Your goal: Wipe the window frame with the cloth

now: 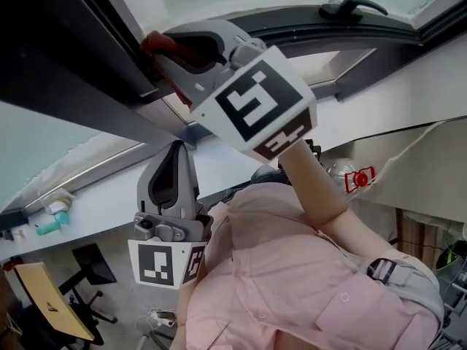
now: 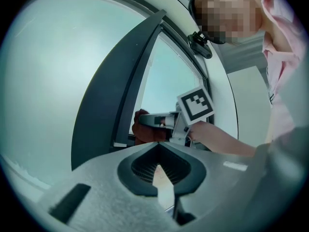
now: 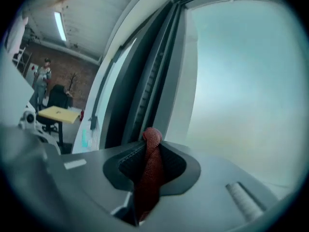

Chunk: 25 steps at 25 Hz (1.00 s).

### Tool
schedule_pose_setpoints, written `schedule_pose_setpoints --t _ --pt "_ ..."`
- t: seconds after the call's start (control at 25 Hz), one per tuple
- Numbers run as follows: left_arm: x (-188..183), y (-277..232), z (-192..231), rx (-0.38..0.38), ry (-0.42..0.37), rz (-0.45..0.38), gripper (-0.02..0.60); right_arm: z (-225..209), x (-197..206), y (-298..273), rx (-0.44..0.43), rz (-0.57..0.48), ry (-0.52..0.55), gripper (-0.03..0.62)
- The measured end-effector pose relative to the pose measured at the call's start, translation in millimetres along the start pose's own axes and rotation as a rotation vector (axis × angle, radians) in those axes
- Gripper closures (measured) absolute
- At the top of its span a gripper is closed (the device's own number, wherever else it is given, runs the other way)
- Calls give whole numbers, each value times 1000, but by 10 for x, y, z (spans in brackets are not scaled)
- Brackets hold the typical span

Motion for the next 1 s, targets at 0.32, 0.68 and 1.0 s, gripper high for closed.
schedule_pose_setpoints --t 0.32,0.68,1.0 --pt "18 77 21 -27 8 -18 584 -208 188 -212 -88 180 -105 528" --pt "59 100 -1 -15 10 -12 584 -162 198 -241 63 223 -28 530" --pt "105 110 64 -38 25 -7 584 -55 196 -236 173 242 50 530"
Point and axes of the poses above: the fingertips, and each gripper's own axes: y backward along the fingers, z to its left, x out of its underside, the point moved 10 cm from there along y, backward along the fingers, and after that the axes turned 15 degrees about y, right-handed, at the moved point
